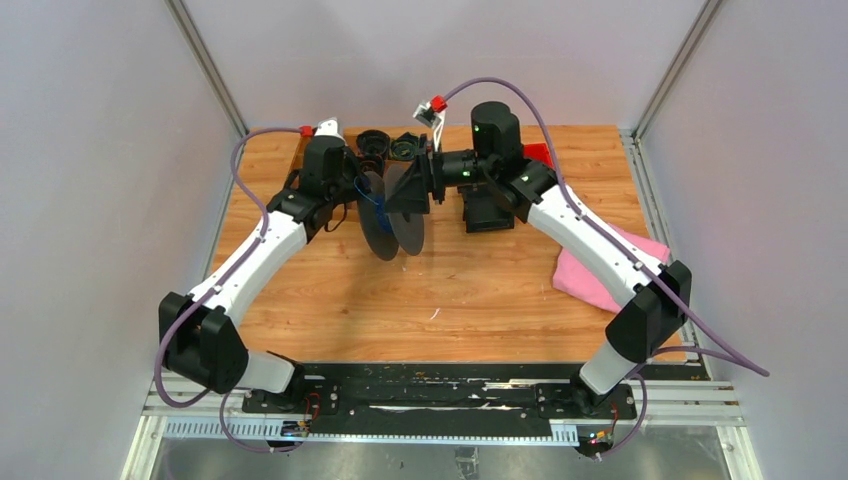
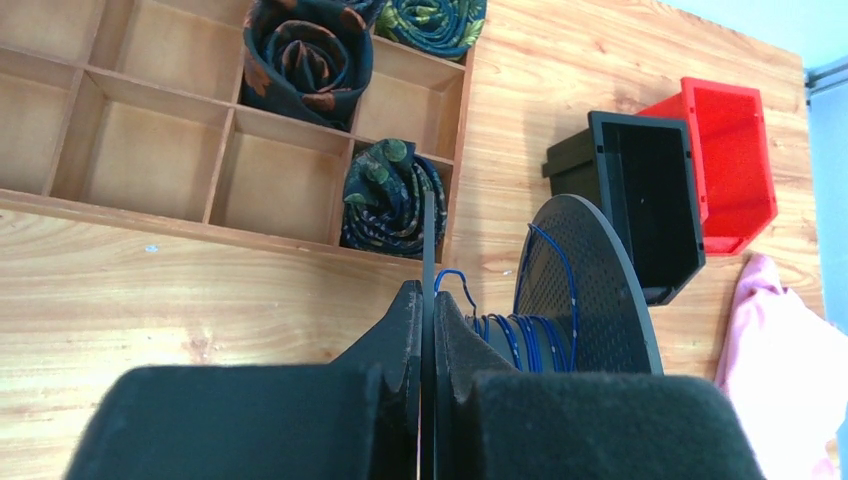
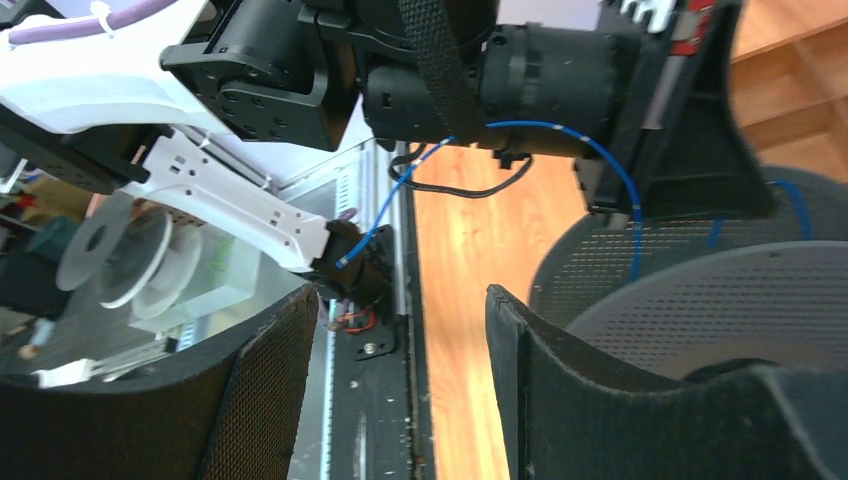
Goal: Wrap the cables
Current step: Wrap the cable around the cable reel.
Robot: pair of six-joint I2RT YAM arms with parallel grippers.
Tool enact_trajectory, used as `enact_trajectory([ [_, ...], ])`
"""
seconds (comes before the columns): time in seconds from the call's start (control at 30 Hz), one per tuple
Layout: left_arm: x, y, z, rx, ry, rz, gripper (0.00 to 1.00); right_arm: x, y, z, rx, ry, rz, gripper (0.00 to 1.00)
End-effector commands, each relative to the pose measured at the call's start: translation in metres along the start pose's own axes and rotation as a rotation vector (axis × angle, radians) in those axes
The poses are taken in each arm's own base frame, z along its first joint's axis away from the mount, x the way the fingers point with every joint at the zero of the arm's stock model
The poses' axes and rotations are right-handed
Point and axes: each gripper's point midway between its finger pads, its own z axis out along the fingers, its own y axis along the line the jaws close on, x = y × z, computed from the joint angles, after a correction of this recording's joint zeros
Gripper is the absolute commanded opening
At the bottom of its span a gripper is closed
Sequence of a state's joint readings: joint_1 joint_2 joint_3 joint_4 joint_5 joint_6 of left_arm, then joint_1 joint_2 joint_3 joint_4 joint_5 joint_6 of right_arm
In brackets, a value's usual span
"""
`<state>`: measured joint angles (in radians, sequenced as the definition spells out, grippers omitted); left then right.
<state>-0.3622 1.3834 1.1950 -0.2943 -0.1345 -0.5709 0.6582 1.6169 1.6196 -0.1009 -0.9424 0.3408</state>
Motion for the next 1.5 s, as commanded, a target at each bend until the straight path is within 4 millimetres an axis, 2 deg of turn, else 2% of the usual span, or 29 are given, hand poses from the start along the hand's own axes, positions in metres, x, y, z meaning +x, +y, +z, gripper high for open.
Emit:
enact_trajectory([
  [0.0,-0.035,-0.017,-0.007,0.027,-0.113,0.026,0.0,0.009,0.017,0.013,-0.045,0.048,0.122,0.62],
  [0.4,-0.03,-0.021,-0.011,0.009,-0.135,0.107,0.0,0.005,0.024,0.028,-0.082,0.058,0.179,0.62],
  [0.5,-0.032,-0.022,-0.014,0.002,-0.15,0.128,0.0,0.003,0.023,0.029,-0.082,0.055,0.176,0.58],
  [0.67,-0.033,-0.023,-0.017,-0.007,-0.165,0.163,0.0,-0.002,0.027,0.032,-0.096,0.053,0.172,0.42],
  [0.8,-0.032,-0.024,-0.017,-0.011,-0.171,0.181,0.0,-0.004,0.031,0.035,-0.113,0.055,0.163,0.16],
  [0.97,-0.031,-0.026,-0.019,-0.008,-0.185,0.221,0.0,-0.013,0.03,0.033,-0.101,0.036,0.138,0.01],
  [1.27,-0.03,-0.032,-0.025,-0.01,-0.216,0.302,0.0,-0.023,0.018,0.03,-0.052,0.011,0.135,0.01],
  [1.37,-0.03,-0.033,-0.027,0.0,-0.221,0.302,0.0,-0.021,0.021,0.024,-0.065,0.017,0.124,0.12],
  [1.47,-0.032,-0.036,-0.03,0.014,-0.227,0.299,0.0,-0.017,0.024,0.013,-0.075,0.021,0.08,0.37],
])
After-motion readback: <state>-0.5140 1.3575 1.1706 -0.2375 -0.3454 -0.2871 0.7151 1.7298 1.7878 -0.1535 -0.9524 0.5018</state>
